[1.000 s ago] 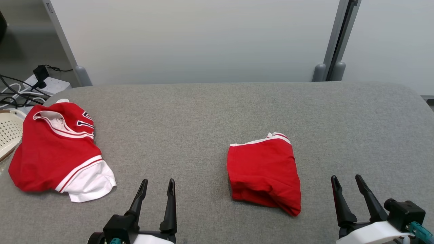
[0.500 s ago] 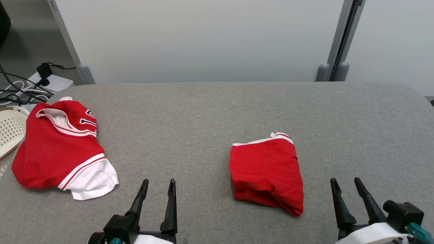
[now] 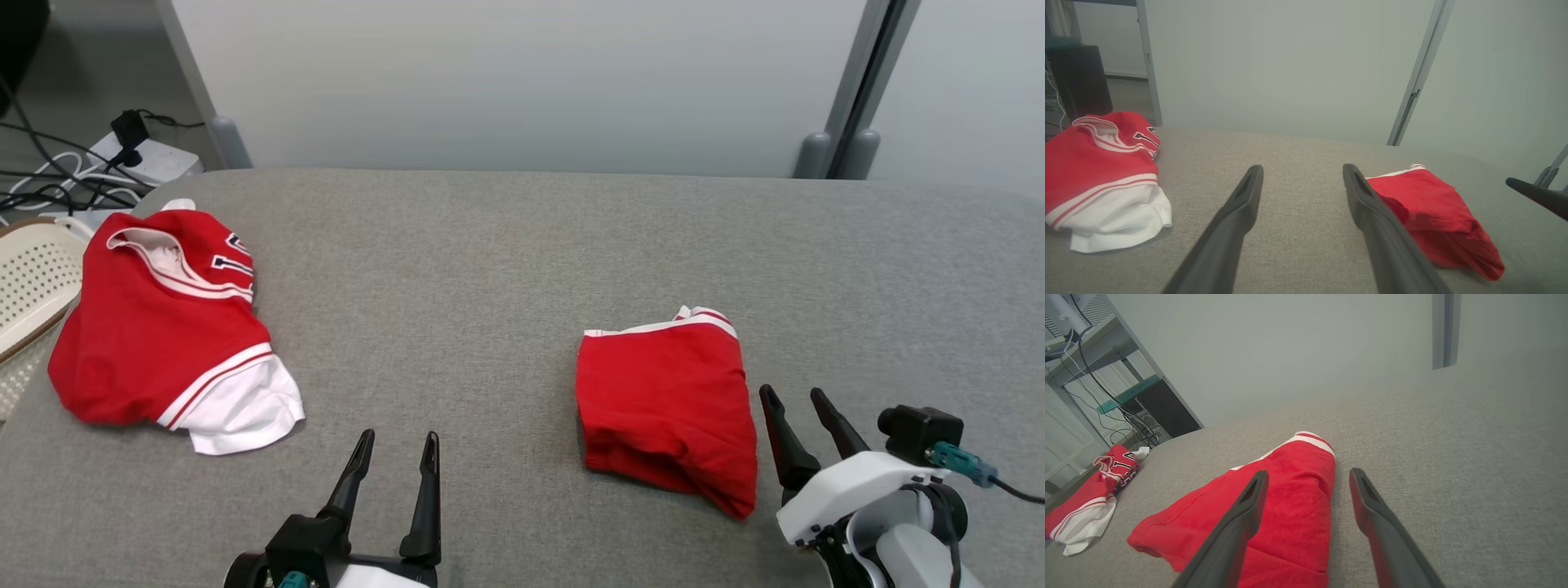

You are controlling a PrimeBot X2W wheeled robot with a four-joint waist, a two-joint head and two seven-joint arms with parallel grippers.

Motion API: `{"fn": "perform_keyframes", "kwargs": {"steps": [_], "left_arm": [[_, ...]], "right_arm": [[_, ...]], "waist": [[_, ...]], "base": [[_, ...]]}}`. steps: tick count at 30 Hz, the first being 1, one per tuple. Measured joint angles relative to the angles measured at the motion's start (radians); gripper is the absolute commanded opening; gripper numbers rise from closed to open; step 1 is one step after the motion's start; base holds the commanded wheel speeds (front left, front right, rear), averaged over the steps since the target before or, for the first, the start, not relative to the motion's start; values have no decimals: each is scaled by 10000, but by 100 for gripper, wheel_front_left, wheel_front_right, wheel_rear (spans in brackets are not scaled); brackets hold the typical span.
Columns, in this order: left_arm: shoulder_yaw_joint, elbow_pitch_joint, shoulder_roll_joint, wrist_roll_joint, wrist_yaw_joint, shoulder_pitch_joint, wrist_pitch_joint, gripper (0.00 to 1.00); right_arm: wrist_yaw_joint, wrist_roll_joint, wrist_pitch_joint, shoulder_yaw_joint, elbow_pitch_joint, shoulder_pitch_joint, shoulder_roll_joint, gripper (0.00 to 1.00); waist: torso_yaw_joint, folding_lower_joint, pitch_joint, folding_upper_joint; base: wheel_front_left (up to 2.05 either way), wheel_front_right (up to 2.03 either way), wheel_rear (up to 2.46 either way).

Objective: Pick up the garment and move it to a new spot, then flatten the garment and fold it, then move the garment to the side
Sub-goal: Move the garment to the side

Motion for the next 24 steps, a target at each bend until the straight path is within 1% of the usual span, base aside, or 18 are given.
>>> {"fn": "perform_keyframes", "kwargs": {"steps": [5, 12, 24], "left_arm": [[-132, 6, -2, -4, -35, -144, 0, 100], [-240, 17, 0, -73, -59, -196, 0, 100], [-395, 15, -2, -96, -82, -601, 0, 100]], "right_arm": [[0, 771, 31, 815, 1419, -878, -119, 100], [0, 1902, 648, 1181, 3058, -1768, -196, 100], [0, 3511, 1200, 1877, 3983, -2469, -493, 100]], "waist": [[310, 0, 158, -1], [710, 0, 406, 0], [1288, 0, 908, 0]], "base": [[0, 0, 0], [0, 0, 0], [0, 0, 0]]}}
